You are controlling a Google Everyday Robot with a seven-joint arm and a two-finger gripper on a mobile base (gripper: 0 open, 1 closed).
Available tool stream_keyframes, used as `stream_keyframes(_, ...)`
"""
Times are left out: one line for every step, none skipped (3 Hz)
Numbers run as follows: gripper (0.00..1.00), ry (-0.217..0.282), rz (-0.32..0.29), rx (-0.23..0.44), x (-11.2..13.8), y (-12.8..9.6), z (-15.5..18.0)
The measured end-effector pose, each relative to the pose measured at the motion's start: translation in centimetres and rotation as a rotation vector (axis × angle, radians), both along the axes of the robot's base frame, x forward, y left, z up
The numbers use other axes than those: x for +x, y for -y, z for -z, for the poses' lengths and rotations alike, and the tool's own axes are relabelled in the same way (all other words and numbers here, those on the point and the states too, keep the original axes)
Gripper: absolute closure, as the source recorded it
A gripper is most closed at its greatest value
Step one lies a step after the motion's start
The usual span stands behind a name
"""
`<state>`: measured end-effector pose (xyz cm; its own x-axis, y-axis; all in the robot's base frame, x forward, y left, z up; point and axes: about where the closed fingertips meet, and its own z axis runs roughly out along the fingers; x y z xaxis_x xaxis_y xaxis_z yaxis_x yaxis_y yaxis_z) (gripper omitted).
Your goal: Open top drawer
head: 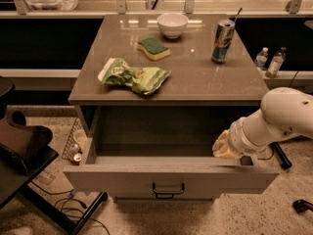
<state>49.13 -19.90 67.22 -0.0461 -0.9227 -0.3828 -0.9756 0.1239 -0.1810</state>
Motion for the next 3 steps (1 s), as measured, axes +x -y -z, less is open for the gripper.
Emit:
stream_keyframes(1.00,0.000,0.000,0.000,0.0,0.0,0.0)
stream_keyframes(1.00,-0.081,0.047,0.017,-4.5,0.6,1.2)
stream_keyframes(1.00,-0.087,0.049,0.020,-4.9,0.6,1.3)
